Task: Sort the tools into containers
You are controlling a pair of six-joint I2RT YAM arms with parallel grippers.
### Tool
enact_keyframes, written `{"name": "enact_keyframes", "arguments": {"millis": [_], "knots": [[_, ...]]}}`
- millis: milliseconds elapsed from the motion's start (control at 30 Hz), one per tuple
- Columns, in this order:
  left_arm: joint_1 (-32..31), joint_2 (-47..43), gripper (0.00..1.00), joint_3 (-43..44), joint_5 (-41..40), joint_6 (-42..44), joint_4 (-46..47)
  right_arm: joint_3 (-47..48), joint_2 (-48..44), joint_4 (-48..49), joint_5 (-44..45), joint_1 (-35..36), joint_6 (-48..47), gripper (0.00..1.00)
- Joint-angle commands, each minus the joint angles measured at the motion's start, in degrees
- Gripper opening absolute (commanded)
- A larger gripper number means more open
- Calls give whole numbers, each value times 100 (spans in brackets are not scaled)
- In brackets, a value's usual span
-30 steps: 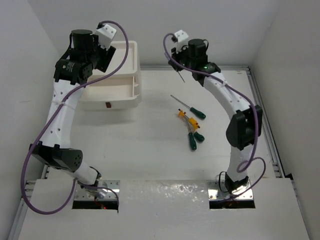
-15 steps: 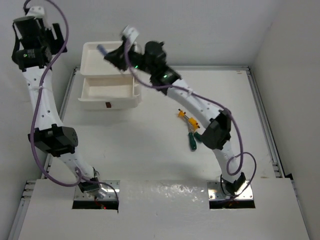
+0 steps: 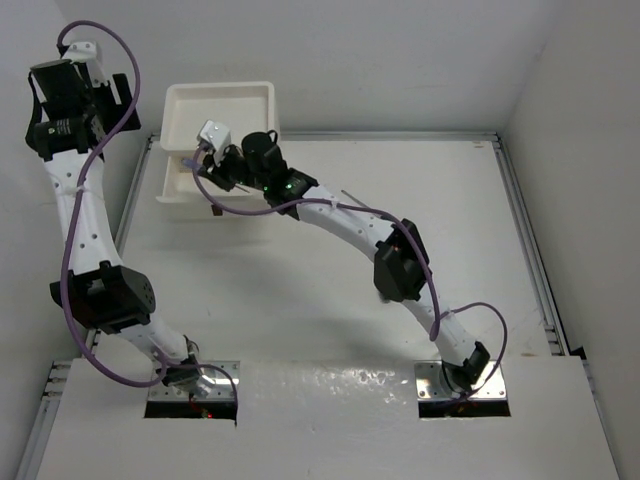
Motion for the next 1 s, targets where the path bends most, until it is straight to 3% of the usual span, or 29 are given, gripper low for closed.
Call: {"name": "enact_keyframes", "arguments": {"millis": [0,233,367,400,533,567,700,833,967], "knots": [[7,-254,74,-75,180,39,331,87,-355,359,214,-97,-336,0],[7,-289,74,-162,259,74,366,456,49,430,828,-80,-1134,0],[7,-518,74,-627,346,65,621,281,94,482,908,-80,-1330,1],[7,-544,74,-707,364,82,656,272,85,465,908,-71,-1312,5],[7,-588,78,-804,557,337,622,255,15,456,821,-45,-1356,40],[-2,-623,79,-804,714,477,604,237,-29,456,794,-36,-1347,54],[7,-851,82,-944,1162,1048,560,-70,-424,578,777,-36,-1190,65],[7,-1054,72,-875,1909,2207,-130,-325,-924,570,723,-36,-795,76],[-2,-1151,71,-778,2823,4574,-1616,-668,-1670,176,1250,-71,21,85]]}}
